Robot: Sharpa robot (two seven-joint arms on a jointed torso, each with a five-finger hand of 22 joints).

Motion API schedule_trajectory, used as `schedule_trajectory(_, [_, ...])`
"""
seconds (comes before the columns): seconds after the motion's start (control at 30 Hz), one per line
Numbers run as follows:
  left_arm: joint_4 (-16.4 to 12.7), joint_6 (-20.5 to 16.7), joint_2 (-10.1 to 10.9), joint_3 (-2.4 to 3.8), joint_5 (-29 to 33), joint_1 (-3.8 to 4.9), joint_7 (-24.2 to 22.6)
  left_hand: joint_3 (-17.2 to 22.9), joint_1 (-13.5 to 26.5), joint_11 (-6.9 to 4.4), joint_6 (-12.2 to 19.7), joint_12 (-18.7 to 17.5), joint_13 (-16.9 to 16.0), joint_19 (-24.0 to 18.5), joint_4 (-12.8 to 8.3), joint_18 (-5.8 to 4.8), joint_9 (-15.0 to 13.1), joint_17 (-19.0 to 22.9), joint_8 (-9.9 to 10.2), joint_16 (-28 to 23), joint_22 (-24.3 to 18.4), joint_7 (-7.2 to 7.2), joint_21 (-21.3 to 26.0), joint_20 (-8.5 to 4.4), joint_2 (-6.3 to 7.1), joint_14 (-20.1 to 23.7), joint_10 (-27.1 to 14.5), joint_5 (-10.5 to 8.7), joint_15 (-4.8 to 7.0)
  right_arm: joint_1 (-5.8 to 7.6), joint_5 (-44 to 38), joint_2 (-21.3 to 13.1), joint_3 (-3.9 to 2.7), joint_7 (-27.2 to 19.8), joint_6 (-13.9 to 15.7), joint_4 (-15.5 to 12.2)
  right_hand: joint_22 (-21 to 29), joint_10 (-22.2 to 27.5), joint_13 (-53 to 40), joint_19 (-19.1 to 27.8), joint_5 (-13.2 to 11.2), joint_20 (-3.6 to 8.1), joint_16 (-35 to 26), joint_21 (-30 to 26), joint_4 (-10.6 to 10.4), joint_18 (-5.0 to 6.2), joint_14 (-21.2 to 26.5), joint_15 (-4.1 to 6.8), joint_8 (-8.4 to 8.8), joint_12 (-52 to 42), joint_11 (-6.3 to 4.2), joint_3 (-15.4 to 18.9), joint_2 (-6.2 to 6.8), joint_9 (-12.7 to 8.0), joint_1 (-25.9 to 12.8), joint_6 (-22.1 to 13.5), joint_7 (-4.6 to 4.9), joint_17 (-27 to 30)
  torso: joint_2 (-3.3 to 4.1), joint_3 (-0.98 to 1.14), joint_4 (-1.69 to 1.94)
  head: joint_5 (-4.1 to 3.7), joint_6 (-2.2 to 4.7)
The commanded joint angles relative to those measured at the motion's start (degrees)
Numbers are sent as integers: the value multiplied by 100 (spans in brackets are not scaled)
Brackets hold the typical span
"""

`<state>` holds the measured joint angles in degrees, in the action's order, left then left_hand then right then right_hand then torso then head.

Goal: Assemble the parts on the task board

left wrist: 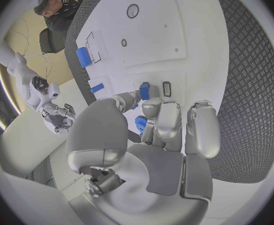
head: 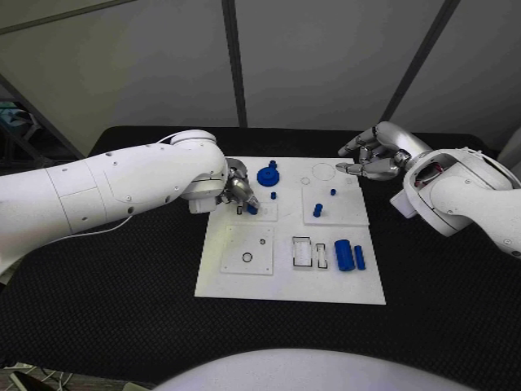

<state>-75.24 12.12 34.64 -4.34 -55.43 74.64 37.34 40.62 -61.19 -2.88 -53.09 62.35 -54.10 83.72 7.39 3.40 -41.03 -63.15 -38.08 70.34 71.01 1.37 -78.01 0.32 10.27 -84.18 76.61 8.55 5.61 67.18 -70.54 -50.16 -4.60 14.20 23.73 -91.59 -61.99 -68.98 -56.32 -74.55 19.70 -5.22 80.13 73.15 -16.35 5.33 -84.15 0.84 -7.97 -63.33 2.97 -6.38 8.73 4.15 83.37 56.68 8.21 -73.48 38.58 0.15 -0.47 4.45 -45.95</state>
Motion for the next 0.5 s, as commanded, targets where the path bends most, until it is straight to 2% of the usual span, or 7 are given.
schedule_trajectory(0.03, [27, 153, -11, -8, -57, -5, 95, 261, 181, -22, -46, 76, -28, 48, -415, 37, 64, -11, -43, -21, 29, -57, -13, -10, 6, -42, 30, -26, 51, 8, -28, -2, -4, -36, -26, -11, 5, 40, 5, 29, 19, 17, -29, -18, -1, 59, -200, 35, -39, 24, 12, -34, 3, -8, -54, 7, -12, 5, -1, 1, -6, -8, -2])
schedule_trajectory(0.23, [53, 174, -41, -8, -52, -5, 104, -172, 434, -28, -123, 151, -60, 62, -211, 30, 165, -18, -63, -20, 71, -64, -29, -23, -39, -44, 49, -33, 62, 8, -28, -7, -4, -33, -24, -18, 5, 40, 5, 29, 19, 17, -29, -18, -1, 59, -200, 35, -39, 24, 12, -34, 3, -8, -54, 7, -12, 5, 2, 4, -6, -16, -1])
schedule_trajectory(0.4, [69, 191, -58, -8, -51, -5, 114, -450, 522, -35, -162, 207, -89, 77, -119, 23, 238, -24, -72, -17, 113, -73, -48, -27, -74, -46, 67, -26, 67, 8, -28, -10, -4, -30, -23, -22, 5, 40, 5, 29, 19, 17, -29, -18, -1, 59, -200, 35, -39, 24, 12, -34, 3, -8, -54, 7, -12, 5, 0, 2, -5, -23, -3])
schedule_trajectory(0.5, [76, 198, -66, -8, -51, -5, 121, -753, 691, -29, -212, 251, -112, 91, 26, 15, 283, -26, -90, -17, 155, -67, -71, -25, -69, -48, 89, -37, 62, 9, -28, -13, -4, -29, -22, -25, 5, 40, 5, 29, 19, 17, -29, -18, -1, 59, -200, 35, -39, 24, 12, -34, 3, -8, -54, 7, -12, 5, 2, 1, -3, -29, -13])
